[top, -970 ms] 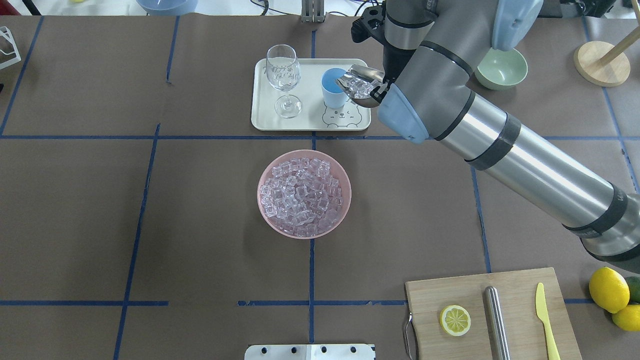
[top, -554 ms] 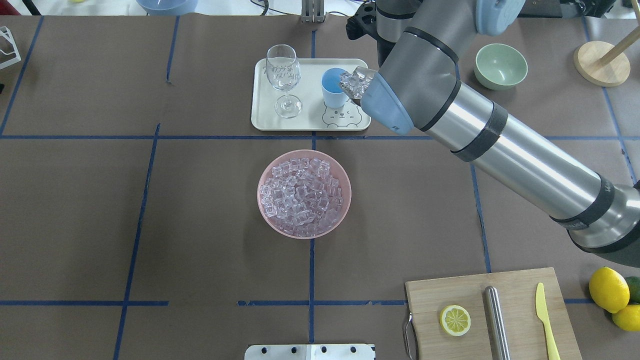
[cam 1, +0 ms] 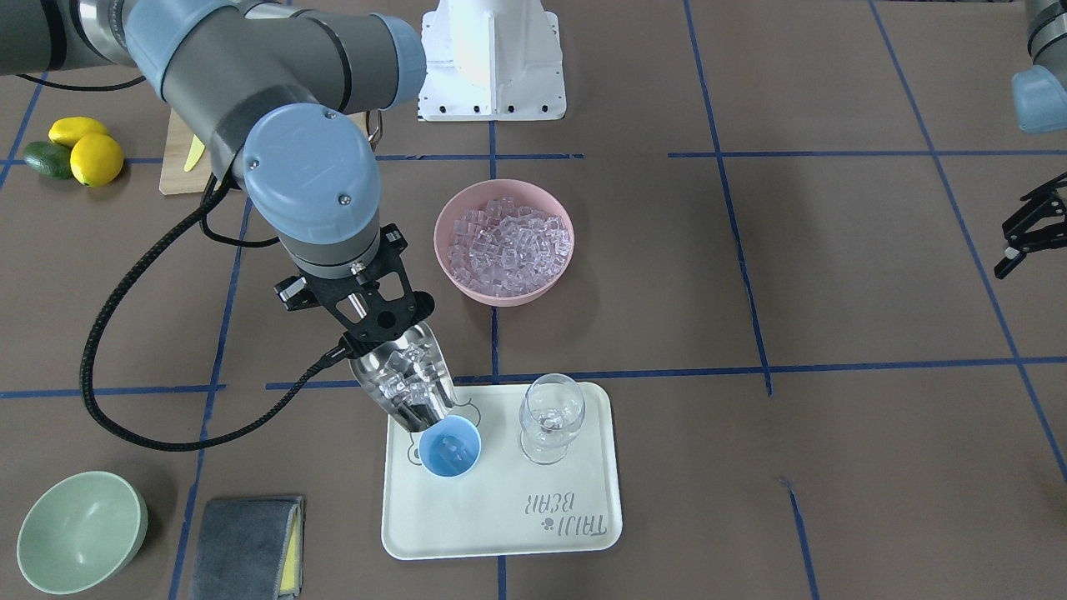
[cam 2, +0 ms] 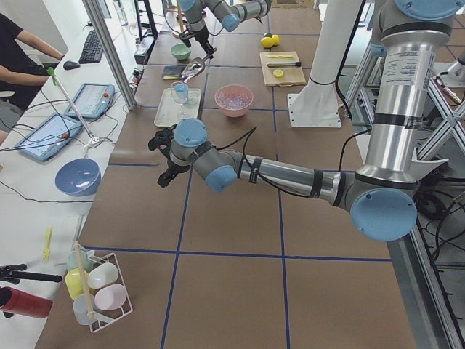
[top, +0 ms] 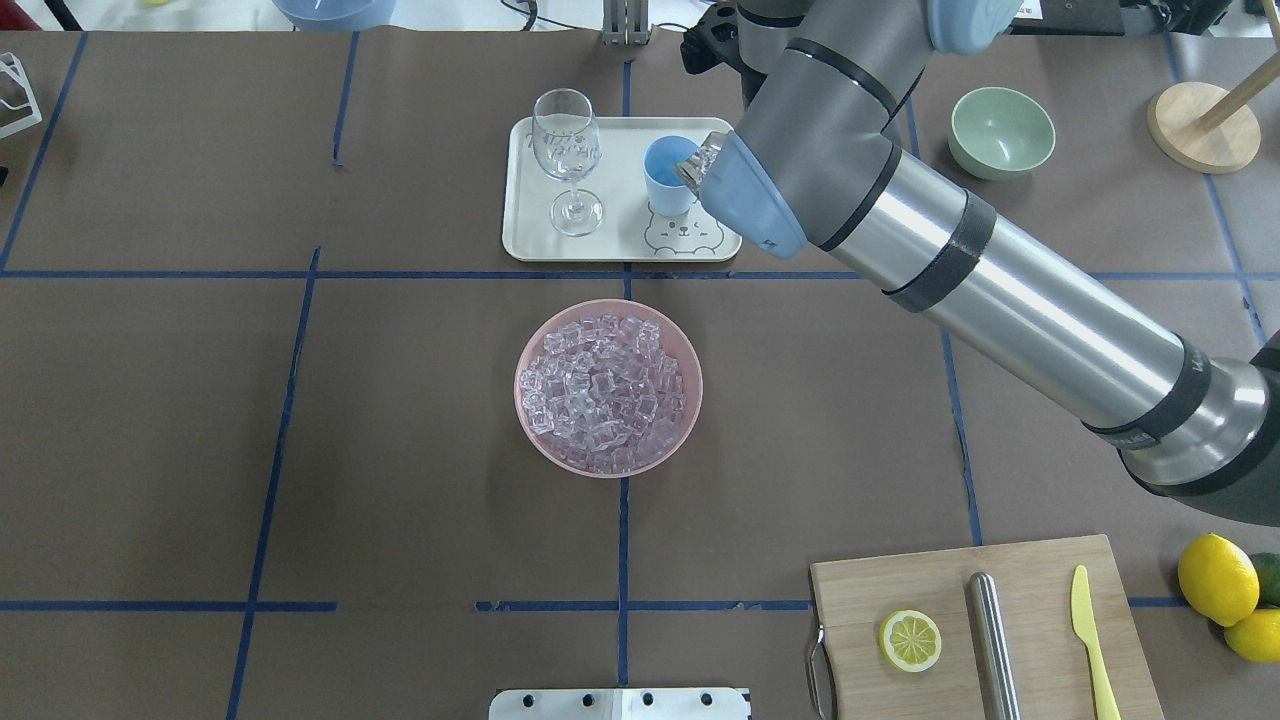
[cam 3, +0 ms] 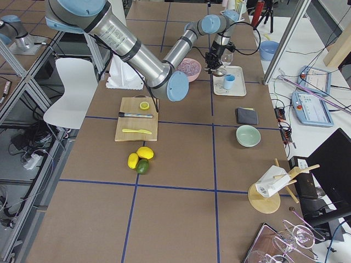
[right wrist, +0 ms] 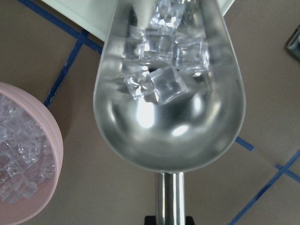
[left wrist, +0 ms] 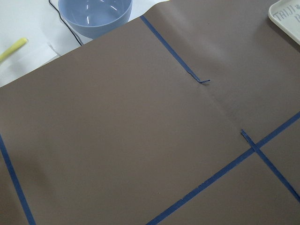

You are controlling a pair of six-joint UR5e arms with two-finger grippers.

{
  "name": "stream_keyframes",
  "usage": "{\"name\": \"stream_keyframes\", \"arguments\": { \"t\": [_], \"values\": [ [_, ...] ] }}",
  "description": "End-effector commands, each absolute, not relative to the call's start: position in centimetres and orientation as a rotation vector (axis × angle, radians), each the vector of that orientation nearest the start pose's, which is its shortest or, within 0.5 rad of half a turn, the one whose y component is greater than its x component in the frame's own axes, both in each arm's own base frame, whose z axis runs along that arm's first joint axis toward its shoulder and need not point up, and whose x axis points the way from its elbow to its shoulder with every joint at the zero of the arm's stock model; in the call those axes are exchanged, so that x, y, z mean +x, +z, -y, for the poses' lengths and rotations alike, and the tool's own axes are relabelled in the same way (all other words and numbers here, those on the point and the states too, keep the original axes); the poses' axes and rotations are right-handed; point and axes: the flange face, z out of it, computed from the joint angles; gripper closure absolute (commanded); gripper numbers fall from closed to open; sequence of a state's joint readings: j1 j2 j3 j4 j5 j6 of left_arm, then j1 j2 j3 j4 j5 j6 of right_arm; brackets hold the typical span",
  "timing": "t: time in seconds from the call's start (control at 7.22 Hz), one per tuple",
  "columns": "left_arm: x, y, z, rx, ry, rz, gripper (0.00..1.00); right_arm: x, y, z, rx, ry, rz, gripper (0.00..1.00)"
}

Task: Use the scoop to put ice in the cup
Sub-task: 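Tilt the scoop over the light blue cup to pour the ice in, then raise the empty scoop away from the cup with the right gripper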

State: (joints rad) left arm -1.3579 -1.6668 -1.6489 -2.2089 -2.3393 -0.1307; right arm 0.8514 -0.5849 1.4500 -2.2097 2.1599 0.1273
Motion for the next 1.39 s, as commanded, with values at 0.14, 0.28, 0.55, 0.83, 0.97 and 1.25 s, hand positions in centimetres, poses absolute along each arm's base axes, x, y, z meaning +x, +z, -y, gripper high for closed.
{"name": "stream_keyframes", "arguments": {
  "t": [0.14,0.28,0.55,0.83,0.97,1.25],
  "values": [
    [5.2,49.3,54.8,0.640,0.386,-0.848,0.00,-42.0,15.9,59.8,-0.050,-0.636,0.631,1.00],
    [5.2,49.3,54.8,0.639,0.385,-0.848,0.00,-42.0,16.0,59.8,-0.053,-0.635,0.631,1.00],
    [5.2,49.2,54.9,0.643,0.387,-0.848,0.00,-42.1,16.2,59.9,-0.057,-0.634,0.629,1.00],
    [5.2,49.3,54.9,0.641,0.385,-0.847,0.00,-41.8,16.3,59.7,-0.053,-0.634,0.631,1.00],
    [5.0,49.3,55.0,0.640,0.380,-0.847,0.00,-41.3,16.3,59.5,-0.072,-0.625,0.621,1.00],
    [4.9,49.5,55.0,0.638,0.377,-0.844,0.00,-36.5,17.3,57.7,0.001,-0.608,0.641,1.00]
  ]
}}
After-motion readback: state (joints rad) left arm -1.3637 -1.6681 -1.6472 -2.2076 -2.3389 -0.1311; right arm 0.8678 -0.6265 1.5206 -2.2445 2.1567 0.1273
